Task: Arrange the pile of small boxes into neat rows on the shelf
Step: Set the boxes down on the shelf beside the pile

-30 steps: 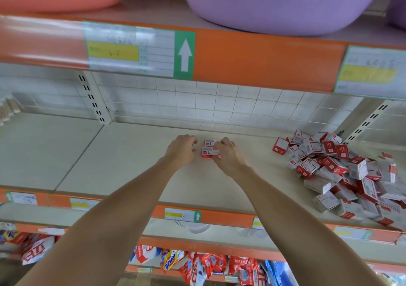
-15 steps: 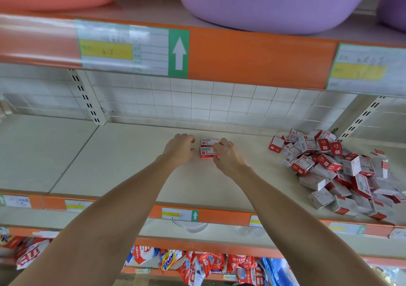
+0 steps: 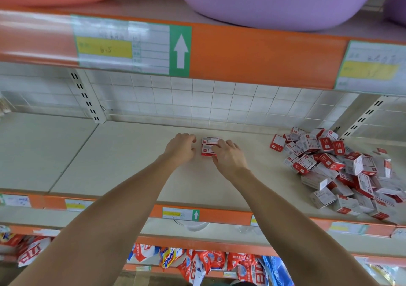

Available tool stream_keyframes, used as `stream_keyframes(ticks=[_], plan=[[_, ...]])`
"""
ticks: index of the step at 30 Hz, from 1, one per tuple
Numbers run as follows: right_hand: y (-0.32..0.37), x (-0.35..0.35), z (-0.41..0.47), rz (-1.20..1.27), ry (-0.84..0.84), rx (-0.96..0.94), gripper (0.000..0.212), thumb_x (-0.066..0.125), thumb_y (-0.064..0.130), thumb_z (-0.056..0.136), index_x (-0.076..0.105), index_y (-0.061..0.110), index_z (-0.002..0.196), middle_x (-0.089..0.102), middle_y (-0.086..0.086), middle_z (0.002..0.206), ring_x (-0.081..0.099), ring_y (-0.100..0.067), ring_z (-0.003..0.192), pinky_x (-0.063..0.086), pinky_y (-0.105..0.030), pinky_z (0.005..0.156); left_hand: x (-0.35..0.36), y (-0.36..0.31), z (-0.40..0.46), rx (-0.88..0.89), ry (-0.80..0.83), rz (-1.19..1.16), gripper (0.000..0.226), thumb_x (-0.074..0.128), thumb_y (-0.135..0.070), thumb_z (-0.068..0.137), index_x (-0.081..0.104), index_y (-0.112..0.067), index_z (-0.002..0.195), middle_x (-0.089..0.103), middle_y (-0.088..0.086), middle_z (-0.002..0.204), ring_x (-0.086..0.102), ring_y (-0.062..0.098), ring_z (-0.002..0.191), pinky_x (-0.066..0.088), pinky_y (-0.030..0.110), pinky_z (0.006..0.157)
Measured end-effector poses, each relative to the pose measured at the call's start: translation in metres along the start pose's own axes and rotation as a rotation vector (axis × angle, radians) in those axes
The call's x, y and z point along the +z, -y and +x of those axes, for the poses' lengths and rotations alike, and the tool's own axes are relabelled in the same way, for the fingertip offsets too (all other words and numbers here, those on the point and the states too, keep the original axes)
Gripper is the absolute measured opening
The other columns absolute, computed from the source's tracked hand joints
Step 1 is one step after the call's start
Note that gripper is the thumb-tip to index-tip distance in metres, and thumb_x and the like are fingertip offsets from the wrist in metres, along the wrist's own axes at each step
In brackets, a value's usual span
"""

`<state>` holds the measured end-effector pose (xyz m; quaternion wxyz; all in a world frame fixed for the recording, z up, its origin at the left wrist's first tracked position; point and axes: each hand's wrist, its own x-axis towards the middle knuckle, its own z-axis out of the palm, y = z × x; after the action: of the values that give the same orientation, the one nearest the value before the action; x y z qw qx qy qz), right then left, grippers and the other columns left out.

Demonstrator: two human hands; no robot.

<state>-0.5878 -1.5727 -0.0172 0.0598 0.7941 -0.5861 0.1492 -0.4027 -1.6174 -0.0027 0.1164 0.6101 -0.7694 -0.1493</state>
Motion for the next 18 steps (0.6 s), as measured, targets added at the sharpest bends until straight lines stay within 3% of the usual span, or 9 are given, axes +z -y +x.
stream_keyframes(ticks=[10, 18], plan=[[-0.004, -0.002, 0.010, 0.061, 0.097, 0.012, 0.023, 0.057, 0.021, 0.095, 0.067, 0.014, 0.114, 0.055, -0.008, 0.114, 0.050, -0.029, 0.105, 0.047, -0.040, 0.088, -0.002, -0.005, 0.003, 0.006, 0.007, 0.008, 0.034, 0.053, -0.019, 0.094, 0.059, -0.013, 0.127, 0.059, 0.007, 0.124, 0.057, 0.028, 0.108, 0.051, 0.039, 0.084], [-0.006, -0.002, 0.013, 0.115, 0.119, 0.002, 0.024, 0.056, 0.020, 0.097, 0.066, 0.013, 0.118, 0.054, -0.008, 0.117, 0.048, -0.029, 0.108, 0.047, -0.038, 0.085, -0.005, -0.010, 0.001, 0.016, 0.017, 0.022, 0.035, 0.056, -0.021, 0.094, 0.059, -0.013, 0.128, 0.059, 0.007, 0.125, 0.055, 0.028, 0.111, 0.050, 0.040, 0.086]])
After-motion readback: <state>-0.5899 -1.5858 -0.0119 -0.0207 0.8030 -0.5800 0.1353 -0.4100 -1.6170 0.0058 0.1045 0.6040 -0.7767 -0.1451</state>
